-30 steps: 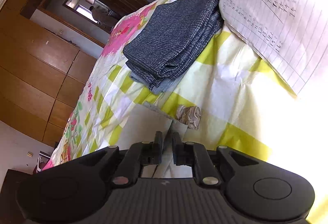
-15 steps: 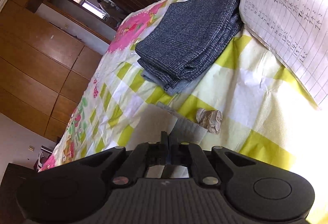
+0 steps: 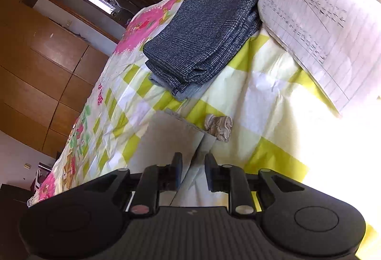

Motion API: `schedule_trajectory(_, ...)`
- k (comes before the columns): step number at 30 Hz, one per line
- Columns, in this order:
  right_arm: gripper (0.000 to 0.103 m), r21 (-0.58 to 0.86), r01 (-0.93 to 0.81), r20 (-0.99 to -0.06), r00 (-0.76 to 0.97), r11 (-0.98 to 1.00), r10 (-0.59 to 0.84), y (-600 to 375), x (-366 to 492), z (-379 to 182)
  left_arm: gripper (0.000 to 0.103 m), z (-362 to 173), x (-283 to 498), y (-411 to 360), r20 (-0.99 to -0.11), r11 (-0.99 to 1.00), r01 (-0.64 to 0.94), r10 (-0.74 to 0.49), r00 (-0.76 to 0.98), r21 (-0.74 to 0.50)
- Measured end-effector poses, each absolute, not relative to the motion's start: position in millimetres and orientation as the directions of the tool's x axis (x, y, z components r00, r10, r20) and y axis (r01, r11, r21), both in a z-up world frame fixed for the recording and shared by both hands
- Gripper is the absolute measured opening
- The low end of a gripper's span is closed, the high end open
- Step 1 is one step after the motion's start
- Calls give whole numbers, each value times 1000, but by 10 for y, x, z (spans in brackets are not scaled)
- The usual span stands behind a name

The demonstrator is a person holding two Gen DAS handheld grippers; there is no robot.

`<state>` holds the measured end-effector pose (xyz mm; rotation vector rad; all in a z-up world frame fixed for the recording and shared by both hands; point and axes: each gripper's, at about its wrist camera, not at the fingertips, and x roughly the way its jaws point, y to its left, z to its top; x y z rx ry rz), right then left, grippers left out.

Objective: Fold towel

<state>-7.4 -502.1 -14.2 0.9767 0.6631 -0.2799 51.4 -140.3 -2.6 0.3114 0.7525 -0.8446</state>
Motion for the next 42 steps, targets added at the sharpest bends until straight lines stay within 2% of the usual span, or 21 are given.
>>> schedule_trajectory(6, 53, 704, 496, -626, 772, 508, 115, -4950, 110, -303, 61, -96, 500, -1413, -725, 642, 766, -543, 422, -34)
schedule_trajectory(8, 54, 709, 480, -615, 779, 517, 122, -4908, 204, -289, 61, -121, 488, -1414, -731, 640, 768, -538, 420, -31)
schedule_trajectory(10, 48, 706, 462, -608, 785, 537, 123, -4864, 272, -270, 61, -133, 486, -1422, -734, 639, 769, -537, 416, -32)
schedule_trajectory(11, 24, 704, 460, -607, 786, 541, 122, -4856, 296, -266, 61, -135, 491, -1430, -736, 638, 769, -537, 413, -34)
schedule_trajectory(12, 21, 709, 463, -607, 784, 531, 127, -4863, 318, -273, 61, -132, 495, -1446, -737, 637, 770, -537, 410, -36)
schedule_trajectory(15, 20, 734, 463, -583, 805, 497, 110, -4973, 254, -226, 61, -86, 487, -1517, -731, 622, 781, -557, 395, -53)
schedule_trajectory(20, 20, 710, 537, -593, 805, 455, -23, -5401, 53, -121, 61, -174, 502, -1767, -751, 580, 803, -590, 295, -140)
schedule_trajectory(24, 20, 651, 541, -633, 774, 533, -13, -5369, -12, -102, 61, -136, 446, -1769, -758, 572, 812, -580, 300, -117)
schedule_trajectory(28, 20, 660, 511, -612, 791, 551, 0, -5251, -38, -88, 62, -21, 441, -1540, -741, 621, 778, -566, 362, -94)
schedule_trajectory(36, 20, 656, 276, -496, 859, 702, 126, -4459, 250, 486, 63, 136, 409, -773, -724, 743, 667, -489, 485, -55)
schedule_trajectory(42, 20, 599, -25, -456, 811, 801, 366, -3202, 689, 915, 64, 208, 406, 116, -722, 849, 528, -349, 597, 26)
